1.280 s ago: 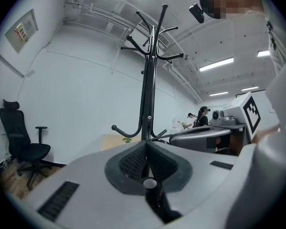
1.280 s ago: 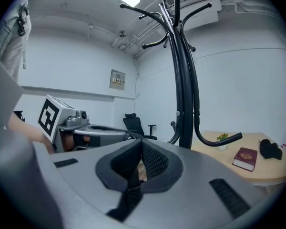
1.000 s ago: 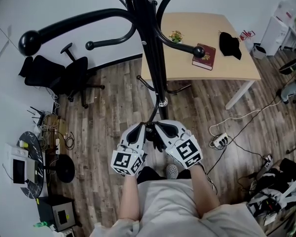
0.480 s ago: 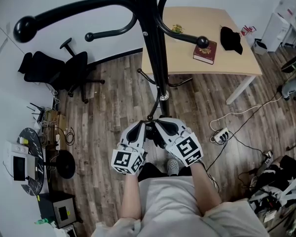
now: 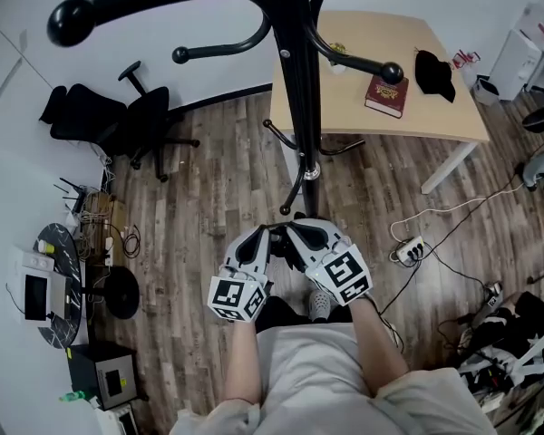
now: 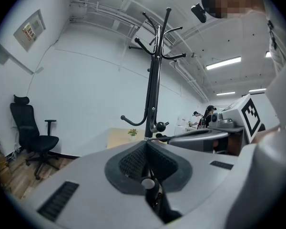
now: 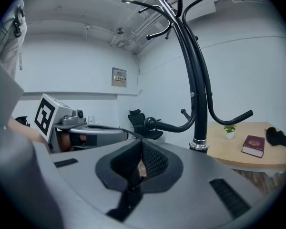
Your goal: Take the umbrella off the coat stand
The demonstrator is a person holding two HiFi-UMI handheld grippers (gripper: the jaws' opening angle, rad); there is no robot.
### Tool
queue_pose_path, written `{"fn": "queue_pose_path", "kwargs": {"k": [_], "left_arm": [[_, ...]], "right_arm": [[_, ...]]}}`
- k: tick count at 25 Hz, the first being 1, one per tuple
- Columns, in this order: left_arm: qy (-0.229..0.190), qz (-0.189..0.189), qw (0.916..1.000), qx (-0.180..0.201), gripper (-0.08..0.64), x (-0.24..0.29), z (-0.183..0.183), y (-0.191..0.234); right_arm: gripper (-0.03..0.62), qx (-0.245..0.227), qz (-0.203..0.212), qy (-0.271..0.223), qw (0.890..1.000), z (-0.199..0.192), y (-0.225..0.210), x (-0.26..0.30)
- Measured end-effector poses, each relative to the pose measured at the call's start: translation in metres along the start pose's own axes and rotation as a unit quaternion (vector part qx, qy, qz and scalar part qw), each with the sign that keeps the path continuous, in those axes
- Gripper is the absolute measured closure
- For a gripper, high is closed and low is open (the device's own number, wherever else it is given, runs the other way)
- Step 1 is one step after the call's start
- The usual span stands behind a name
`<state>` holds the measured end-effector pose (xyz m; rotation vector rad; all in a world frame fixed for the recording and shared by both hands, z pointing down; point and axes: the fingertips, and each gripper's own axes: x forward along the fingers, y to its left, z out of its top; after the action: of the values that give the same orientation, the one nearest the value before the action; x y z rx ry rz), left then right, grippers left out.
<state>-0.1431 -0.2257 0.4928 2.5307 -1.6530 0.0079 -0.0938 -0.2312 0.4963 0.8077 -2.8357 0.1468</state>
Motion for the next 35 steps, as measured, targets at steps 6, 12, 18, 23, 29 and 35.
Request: {"fn": "queue_pose_path", "kwargs": {"k": [6, 12, 18, 23, 29, 35], "left_arm": [[0.019, 0.034, 0.9992, 0.01, 0.537, -0.014, -0.01, 0.011], [0.031, 0.065, 0.9974, -0.003, 0.538, -0.033, -0.032, 0.029], [0.051, 0.091, 0.9941, -0.03, 0.538, -0.049, -0.057, 0.046], [0.062, 0.093, 0.9934, -0.027, 0.538, -0.053, -0.056, 0.051], [0.053, 0.1, 0.9933, -0.022, 0.538, -0.06, -0.047, 0.057], [0.048, 0.112, 0.9924, -0.02, 0.538, -0.068, -0.045, 0.062]], "right_arm": [[0.58, -0.002, 0.008, 0.006, 1.0, -0.006, 0.011, 0.013], [0.58, -0.002, 0.019, 0.013, 1.0, -0.025, 0.029, 0.03], [0.581, -0.006, 0.044, 0.027, 0.999, -0.044, 0.047, 0.048], [0.581, -0.009, 0.06, 0.049, 0.997, -0.053, 0.054, 0.057], [0.58, -0.01, 0.077, 0.042, 0.996, -0.046, 0.06, 0.062], [0.581, -0.014, 0.086, 0.035, 0.996, -0.04, 0.068, 0.068]]}}
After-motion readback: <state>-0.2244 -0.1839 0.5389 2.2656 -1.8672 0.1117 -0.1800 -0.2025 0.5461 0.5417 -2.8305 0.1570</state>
